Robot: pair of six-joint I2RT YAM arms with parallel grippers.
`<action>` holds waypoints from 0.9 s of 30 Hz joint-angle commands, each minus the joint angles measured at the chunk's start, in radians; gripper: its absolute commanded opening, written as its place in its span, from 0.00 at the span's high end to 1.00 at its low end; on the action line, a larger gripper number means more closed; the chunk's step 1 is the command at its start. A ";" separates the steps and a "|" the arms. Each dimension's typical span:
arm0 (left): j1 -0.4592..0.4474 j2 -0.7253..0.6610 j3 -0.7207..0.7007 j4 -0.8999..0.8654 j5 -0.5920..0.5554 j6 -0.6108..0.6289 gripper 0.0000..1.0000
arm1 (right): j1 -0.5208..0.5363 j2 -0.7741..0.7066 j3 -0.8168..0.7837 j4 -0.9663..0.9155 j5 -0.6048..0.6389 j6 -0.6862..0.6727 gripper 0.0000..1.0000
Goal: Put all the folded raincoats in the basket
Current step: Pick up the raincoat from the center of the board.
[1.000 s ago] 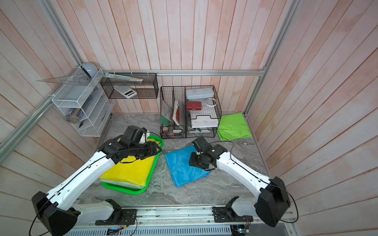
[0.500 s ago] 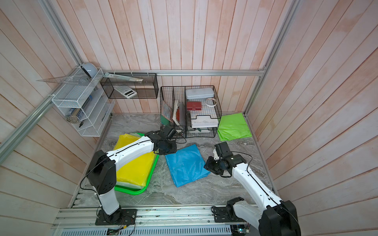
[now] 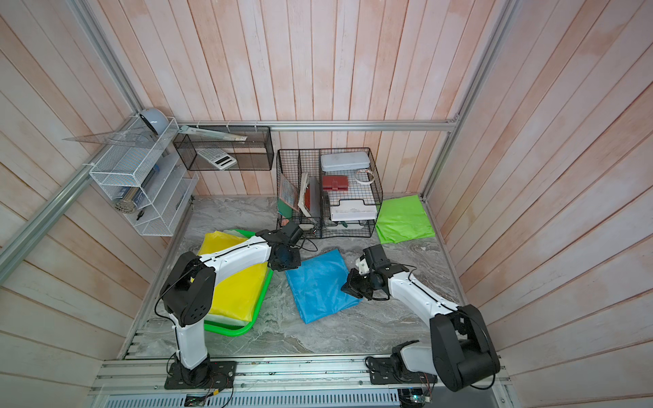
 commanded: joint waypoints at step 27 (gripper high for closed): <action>0.012 -0.045 -0.022 -0.002 -0.023 0.067 0.65 | -0.094 0.017 0.070 -0.171 0.068 -0.165 0.74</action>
